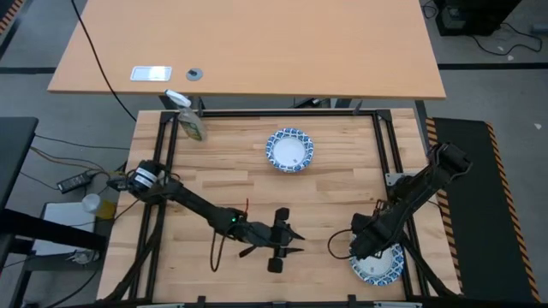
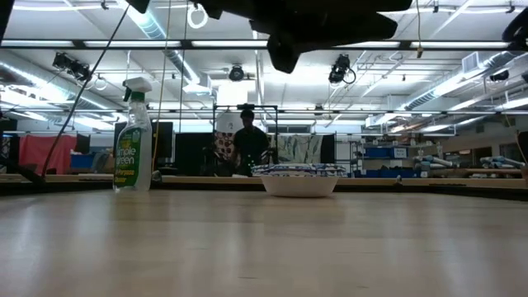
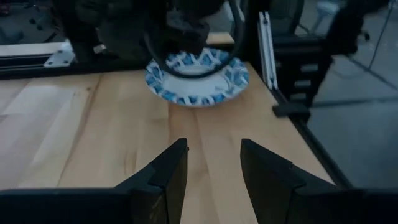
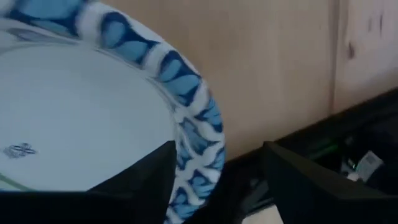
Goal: Nest bowls inside each other
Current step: Stack the blue white patterned bowl on top of the other blue white patterned bowls
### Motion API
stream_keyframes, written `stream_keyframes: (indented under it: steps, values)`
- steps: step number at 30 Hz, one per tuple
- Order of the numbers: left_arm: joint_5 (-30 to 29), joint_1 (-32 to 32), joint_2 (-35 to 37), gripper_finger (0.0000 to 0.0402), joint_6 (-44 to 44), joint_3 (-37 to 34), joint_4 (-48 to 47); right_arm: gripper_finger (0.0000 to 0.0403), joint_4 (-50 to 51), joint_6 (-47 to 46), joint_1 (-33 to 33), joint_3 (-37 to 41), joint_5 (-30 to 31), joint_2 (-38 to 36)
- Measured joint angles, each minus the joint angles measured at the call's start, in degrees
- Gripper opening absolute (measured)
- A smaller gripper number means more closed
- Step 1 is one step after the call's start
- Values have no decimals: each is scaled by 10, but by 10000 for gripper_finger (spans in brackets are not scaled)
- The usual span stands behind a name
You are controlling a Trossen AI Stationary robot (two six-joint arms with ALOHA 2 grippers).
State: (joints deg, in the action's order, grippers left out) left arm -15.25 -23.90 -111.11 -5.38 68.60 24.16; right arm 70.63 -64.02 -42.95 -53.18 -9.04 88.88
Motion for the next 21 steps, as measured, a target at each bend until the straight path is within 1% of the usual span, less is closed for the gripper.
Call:
stream_keyframes:
  steps: [5, 11, 17, 21]
  values:
    - [-1, 17, 0, 150, -28, 0, 6, 255, -66, 12, 7, 67, -9, -50]
    - [-1, 27, 0, 150, -35, 0, 6, 238, -117, 1, 7, 127, -18, -84]
    - [0, 33, 0, 150, -28, 0, 17, 210, -123, -13, 7, 148, -26, -84]
    - [-1, 36, -4, 150, -28, 0, 50, 192, -126, -39, 8, 149, -25, -84]
